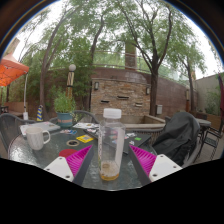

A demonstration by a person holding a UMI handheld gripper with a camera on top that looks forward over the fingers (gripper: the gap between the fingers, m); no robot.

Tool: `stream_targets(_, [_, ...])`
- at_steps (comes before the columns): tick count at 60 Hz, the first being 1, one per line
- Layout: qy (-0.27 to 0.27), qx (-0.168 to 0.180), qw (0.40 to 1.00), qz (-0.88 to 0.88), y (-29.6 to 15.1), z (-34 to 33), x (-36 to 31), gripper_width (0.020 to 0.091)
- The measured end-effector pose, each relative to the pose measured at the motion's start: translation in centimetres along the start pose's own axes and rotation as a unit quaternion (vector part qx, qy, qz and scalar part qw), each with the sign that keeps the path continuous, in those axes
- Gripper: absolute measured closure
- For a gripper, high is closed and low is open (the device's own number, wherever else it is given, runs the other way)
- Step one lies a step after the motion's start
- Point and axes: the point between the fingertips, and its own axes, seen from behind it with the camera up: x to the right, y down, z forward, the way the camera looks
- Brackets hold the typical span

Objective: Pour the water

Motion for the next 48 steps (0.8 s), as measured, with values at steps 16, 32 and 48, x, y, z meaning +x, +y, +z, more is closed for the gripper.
stream_targets(16, [0.025, -0.027, 0.999, 0.034, 1.0, 5.1, -0.8, 0.0545])
stream_targets(32, [0.059, -0.021, 0.997, 0.040, 0.7, 5.0, -0.9, 0.0637])
stream_targets(48, [0.092, -0.014, 0.968, -0.231, -6.2, 4.9, -6.4, 0.0659])
